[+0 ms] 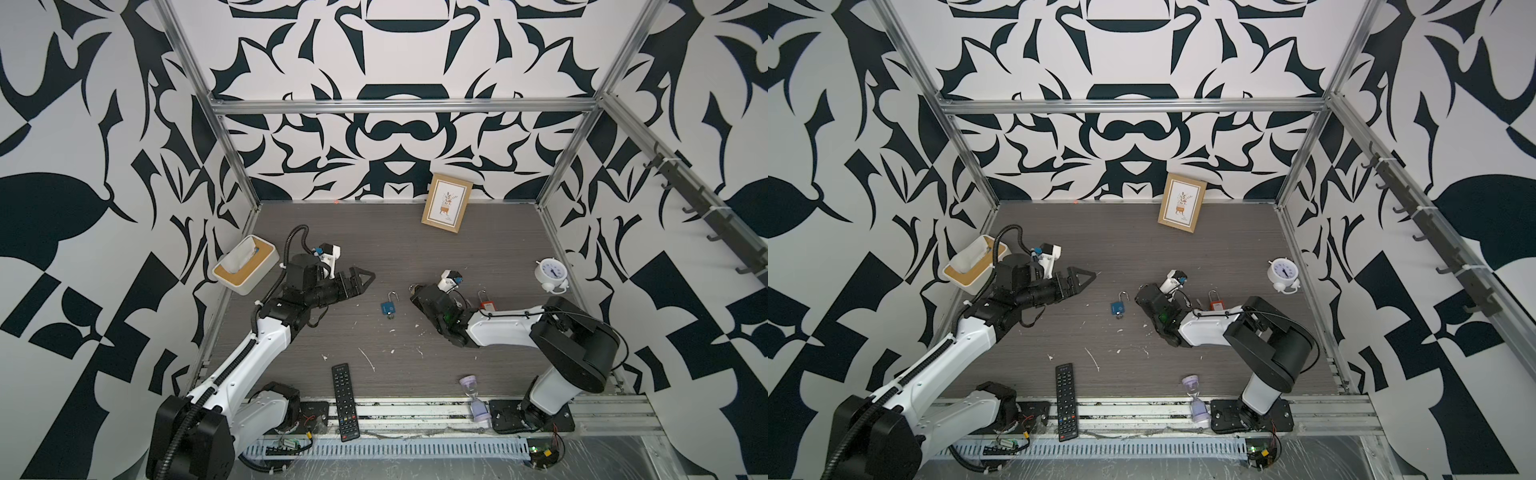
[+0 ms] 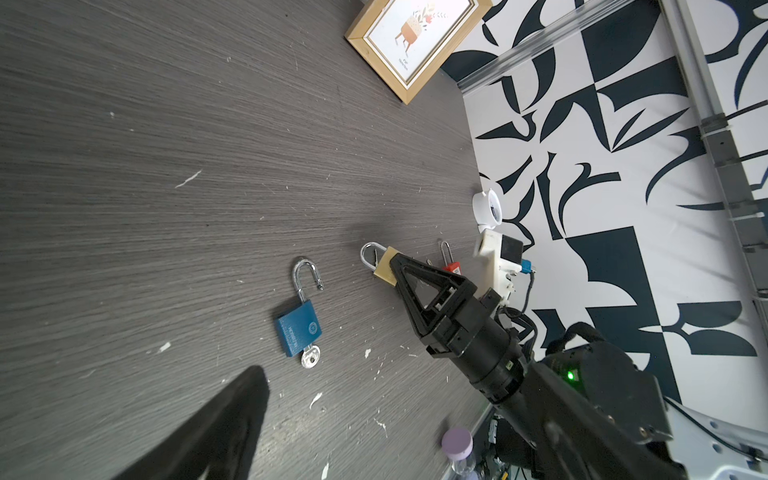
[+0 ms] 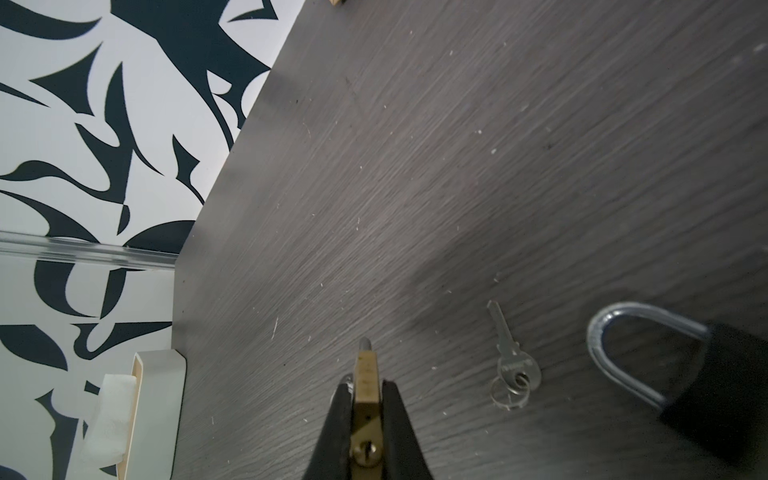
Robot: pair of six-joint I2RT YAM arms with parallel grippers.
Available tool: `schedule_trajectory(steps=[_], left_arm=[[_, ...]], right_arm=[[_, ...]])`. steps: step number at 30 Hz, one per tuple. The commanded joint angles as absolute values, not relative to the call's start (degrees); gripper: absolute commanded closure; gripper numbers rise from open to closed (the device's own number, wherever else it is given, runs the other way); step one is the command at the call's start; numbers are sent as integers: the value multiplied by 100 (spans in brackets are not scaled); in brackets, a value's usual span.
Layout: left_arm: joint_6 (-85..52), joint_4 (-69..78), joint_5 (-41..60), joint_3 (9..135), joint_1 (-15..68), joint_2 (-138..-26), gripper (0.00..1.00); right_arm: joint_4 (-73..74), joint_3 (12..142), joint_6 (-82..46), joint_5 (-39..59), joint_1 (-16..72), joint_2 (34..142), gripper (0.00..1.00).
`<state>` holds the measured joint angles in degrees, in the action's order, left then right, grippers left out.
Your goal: Lock with the key
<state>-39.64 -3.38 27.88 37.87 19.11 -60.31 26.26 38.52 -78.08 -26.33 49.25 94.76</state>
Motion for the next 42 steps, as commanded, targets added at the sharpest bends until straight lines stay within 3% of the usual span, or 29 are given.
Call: schedule_trajectory(steps=[1,19,31,42], left_arm=[[-3823,-467,2928,3688,1889,-5919,1],[-3744,-330,3033,3463,1890,-5925,0],[-3714,-167,3194,3393,1890,-6144,0],[-3683,-176,3126,3221,1890,-6074,0]], right_arm=[[2596,4078,-8007,-3046,4992,9437,100],[2033,4164,-8826,-3076,5120,10055,100],[2051,4012,-8876,-2884,5130,10102,80],[2349,3990,-8923,-2646,5133,10332,75]])
